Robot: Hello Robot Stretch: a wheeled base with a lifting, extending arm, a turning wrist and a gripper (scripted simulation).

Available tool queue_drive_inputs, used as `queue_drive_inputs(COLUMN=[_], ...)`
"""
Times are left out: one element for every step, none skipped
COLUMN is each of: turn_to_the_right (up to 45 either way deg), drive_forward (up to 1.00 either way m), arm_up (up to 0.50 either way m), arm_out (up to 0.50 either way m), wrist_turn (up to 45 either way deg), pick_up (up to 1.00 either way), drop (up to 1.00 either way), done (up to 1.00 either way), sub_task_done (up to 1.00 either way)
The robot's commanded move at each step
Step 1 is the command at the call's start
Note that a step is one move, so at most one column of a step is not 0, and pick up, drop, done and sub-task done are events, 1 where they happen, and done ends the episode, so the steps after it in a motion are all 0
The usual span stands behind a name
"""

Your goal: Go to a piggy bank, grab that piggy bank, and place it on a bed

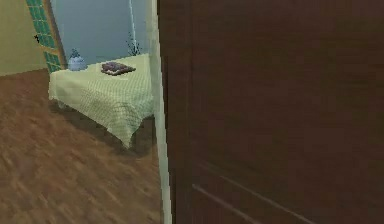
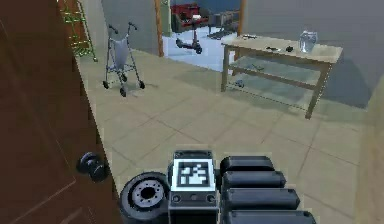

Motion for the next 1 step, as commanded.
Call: queue_drive_inputs(turn_to_the_right=[-45.0], drive_forward=[0.0], arm_up=[0.0], arm_out=[0.0], wrist_turn=[0.0], pick_up=[0.0], drop=[0.0], done=[0.0], sub_task_done=[0.0])
